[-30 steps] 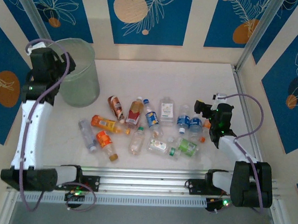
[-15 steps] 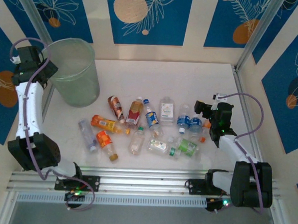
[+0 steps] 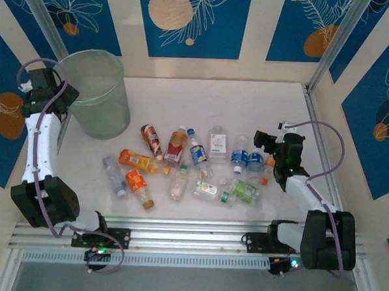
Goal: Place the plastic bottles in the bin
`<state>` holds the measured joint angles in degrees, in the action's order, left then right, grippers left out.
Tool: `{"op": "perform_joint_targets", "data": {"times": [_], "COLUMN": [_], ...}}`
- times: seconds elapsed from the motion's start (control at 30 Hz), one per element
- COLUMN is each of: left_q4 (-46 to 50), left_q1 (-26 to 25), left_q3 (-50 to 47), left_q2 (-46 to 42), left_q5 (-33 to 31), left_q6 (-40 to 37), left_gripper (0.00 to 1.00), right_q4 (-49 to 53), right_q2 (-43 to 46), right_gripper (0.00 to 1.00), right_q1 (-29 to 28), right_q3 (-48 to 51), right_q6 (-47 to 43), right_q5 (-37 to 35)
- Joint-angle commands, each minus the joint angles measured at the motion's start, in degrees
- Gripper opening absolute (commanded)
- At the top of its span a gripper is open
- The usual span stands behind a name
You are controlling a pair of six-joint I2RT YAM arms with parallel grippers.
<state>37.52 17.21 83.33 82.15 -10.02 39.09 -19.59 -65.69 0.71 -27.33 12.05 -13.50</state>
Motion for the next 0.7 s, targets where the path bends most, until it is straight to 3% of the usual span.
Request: {"op": "perform_joint_targets", "data": {"times": [0.0,0.07,0.43,0.67], "left_q4": [-4.77,-6.45,-6.86,-6.82], "left_q1": [-1.00,-2.07,-3.76,-3.98], "left_q3": [-2.35,-3.59,-2.35,-1.64], "left_q2": [-1.03,-0.86,2.16,3.49], "left_q5": [1.20,1.20,-0.35,0.59], "left_q6": [5.52,7.05,8.91,8.76], "left_gripper": [0.88,0.86,0.51,0.37], "right_q4": [0.17,0.08,0.26,0.26], "right_q2": [1.14,1.17,1.51,1.49], "right_gripper": [0.99,0.99,0.99,0.99], "right_q1": [-0.53,-0.57,-0.62,-0.62], "right_q3": [-1.49,-1.50,-1.58,-1.45], "right_q6": [1.00,1.02,0.79,0.87], "right_q5": [0.91,1.06,-0.15,-0.42]}}
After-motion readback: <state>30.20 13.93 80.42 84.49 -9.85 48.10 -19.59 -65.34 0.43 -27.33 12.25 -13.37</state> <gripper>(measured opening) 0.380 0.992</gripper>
